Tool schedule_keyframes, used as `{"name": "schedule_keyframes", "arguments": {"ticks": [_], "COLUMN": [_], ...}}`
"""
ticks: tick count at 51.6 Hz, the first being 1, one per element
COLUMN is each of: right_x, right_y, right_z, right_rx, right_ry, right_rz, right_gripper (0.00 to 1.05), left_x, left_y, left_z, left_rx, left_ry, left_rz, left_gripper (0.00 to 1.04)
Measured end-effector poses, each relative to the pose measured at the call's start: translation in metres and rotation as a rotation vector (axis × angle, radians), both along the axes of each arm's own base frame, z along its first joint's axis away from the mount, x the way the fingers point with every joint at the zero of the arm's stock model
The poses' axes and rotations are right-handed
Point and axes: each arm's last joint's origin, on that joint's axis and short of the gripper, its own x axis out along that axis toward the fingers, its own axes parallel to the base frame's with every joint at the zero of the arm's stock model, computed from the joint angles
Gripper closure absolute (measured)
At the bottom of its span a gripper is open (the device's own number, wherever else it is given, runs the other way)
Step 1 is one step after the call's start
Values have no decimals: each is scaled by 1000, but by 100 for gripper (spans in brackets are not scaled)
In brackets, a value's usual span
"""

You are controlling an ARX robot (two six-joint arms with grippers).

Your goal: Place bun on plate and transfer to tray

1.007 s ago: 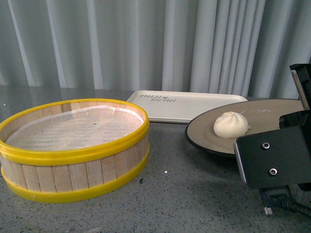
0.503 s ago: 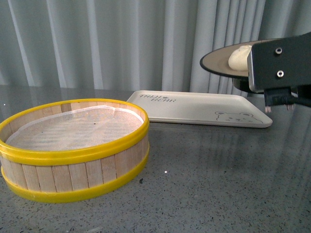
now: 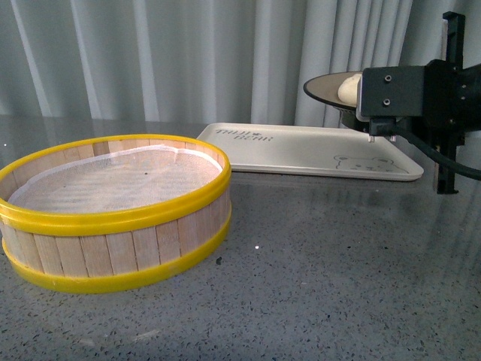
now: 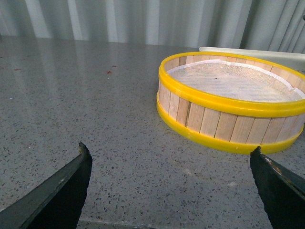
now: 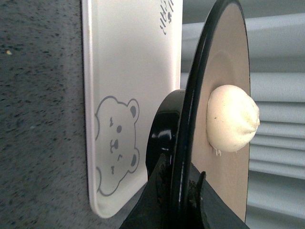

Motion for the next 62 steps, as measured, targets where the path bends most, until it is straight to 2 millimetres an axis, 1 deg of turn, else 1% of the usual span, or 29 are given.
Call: {"name": "schedule_keyframes", "arguments": {"ticks": [2,11,19,31,42,50,62], "right_x": [10,36,50,69,77,83,84], "right_y": [0,-1,0,1,2,3,4], "right_z": [-1,-5,-13,-24,-27,-33,-40], "right_rx": [-1,15,59,101,107,108,119], "right_ry": [0,8,49,89,108,135,166], "right_rz": [4,34,74,86,95,94,94], "right_gripper": [102,102,102,102,102,102,102], "left_x": [0,0,0,0,0,0,0], "left_y": [0,0,0,0,0,0,0], "left_z": [0,0,0,0,0,0,0], "left_rx": [0,0,0,0,0,0,0], "left_ry": [0,0,0,0,0,0,0], "left_rz": [0,0,0,0,0,0,0], "left_gripper": [7,7,7,7,7,7,7]}}
